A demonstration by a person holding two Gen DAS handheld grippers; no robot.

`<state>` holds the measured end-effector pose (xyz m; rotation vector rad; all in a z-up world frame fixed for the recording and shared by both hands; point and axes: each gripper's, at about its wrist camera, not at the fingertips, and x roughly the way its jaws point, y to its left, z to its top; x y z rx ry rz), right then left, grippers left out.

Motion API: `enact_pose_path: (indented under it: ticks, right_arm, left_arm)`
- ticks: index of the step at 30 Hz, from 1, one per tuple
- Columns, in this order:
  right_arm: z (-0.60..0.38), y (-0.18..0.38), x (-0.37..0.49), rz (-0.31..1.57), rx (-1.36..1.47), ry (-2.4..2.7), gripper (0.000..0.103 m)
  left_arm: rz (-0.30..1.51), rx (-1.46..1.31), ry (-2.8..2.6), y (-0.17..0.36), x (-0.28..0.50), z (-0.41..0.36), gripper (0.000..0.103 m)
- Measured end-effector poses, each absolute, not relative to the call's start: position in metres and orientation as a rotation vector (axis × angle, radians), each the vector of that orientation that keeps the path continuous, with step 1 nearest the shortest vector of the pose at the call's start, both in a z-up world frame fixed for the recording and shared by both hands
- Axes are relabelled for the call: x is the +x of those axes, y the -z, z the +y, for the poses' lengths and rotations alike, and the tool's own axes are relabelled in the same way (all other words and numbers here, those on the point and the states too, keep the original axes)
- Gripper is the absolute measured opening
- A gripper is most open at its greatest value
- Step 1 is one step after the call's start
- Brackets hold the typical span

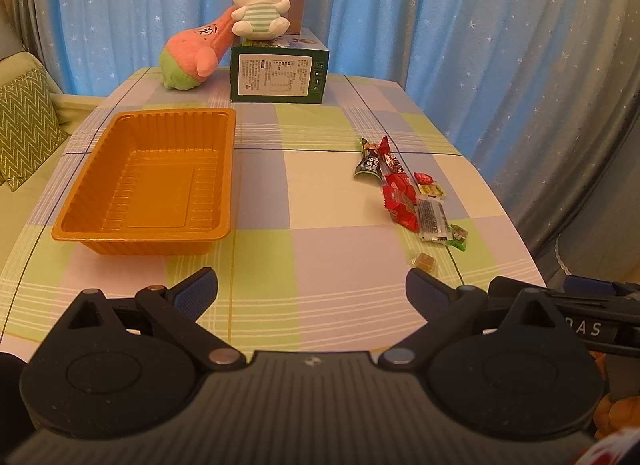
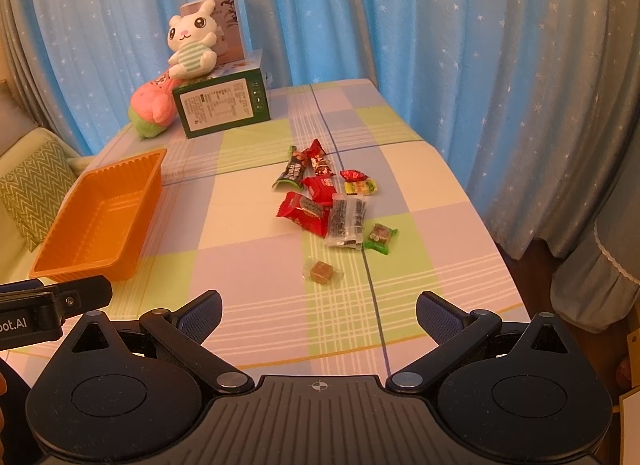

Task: Organize snacks
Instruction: 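Move both tools toward the pile of wrapped snacks, then grasp the brown caramel cube with the left gripper while the right gripper approaches the clear candy packet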

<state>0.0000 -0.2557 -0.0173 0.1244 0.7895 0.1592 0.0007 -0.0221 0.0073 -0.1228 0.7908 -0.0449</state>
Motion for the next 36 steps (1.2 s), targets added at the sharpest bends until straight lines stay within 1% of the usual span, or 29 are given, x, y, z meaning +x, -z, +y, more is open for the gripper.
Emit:
enact_pose_path:
  ticks: [23,36]
  right_arm:
    - [-0.258,0.023,0.003,0.807,0.134,-0.147,0.103]
    - [-0.266,0.03,0.01,0.824,0.156,-0.125,0.103]
  left_arm:
    - [0.793,-0.123,0.046,-0.006,0.001,-0.024,0.1]
    - [0.813,-0.117,0.065,0.003,0.01,-0.03,0.1]
